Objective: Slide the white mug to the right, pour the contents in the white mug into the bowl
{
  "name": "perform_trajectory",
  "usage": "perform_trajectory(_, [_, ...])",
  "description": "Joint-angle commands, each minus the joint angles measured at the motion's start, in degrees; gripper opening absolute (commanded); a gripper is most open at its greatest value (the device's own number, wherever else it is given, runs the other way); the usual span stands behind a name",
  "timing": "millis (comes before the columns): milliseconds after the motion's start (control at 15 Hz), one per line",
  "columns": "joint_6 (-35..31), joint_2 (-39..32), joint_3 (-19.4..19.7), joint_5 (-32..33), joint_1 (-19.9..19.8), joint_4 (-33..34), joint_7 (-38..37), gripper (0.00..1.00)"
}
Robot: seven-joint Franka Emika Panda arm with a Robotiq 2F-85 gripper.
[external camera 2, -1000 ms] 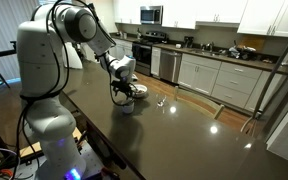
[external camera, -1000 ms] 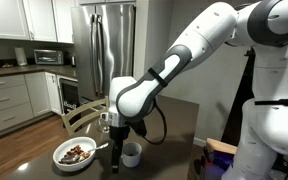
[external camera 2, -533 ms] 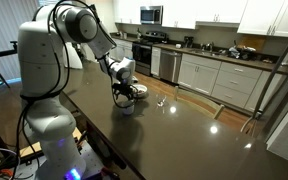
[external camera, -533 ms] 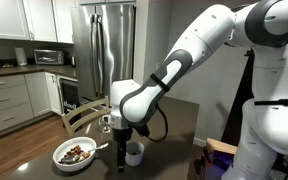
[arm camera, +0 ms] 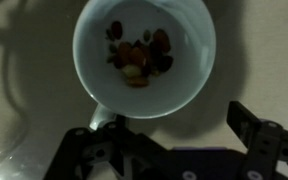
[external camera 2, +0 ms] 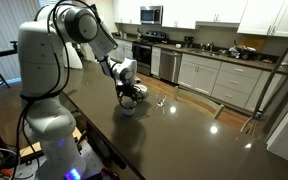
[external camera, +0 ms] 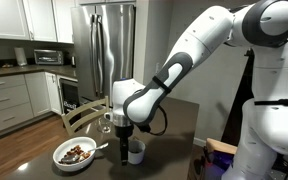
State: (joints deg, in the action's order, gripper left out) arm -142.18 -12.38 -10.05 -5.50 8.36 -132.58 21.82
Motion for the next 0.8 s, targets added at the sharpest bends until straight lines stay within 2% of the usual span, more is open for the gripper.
perform_trajectory(0, [-0.9, 0.4, 0.6, 3.3, -0.6, -0.6, -2.2, 1.00])
perform_trajectory(400, [-0.4, 0.1, 2.3, 3.4, -1.6, -0.2, -3.1, 1.00])
perform_trajectory(733, [1.6, -0.4, 4.1, 1.8, -3.4, 0.3, -7.7, 1.00])
